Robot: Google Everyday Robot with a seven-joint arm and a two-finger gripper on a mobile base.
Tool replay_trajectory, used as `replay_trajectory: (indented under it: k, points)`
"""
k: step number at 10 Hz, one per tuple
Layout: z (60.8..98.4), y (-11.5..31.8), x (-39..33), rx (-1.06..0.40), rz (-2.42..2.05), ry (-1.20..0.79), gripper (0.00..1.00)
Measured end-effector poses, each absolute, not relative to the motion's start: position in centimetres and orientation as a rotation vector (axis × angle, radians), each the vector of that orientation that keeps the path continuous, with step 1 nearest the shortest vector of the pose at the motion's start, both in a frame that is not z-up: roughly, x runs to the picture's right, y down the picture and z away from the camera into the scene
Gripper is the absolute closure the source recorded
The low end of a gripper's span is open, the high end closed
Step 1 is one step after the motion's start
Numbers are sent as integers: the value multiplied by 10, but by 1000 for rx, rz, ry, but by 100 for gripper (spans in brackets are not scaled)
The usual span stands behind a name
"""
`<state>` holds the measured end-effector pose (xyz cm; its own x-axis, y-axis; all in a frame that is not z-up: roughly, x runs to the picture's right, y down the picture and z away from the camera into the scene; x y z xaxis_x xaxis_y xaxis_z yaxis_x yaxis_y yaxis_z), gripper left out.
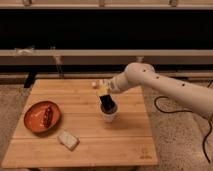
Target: Place the eraser in the ceramic cup
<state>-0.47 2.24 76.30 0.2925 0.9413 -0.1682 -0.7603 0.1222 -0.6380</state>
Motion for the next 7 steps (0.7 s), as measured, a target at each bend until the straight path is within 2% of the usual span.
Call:
replay_trajectory:
  k: [7]
  points:
    - [760, 22, -10, -718, 1241, -306, 20]
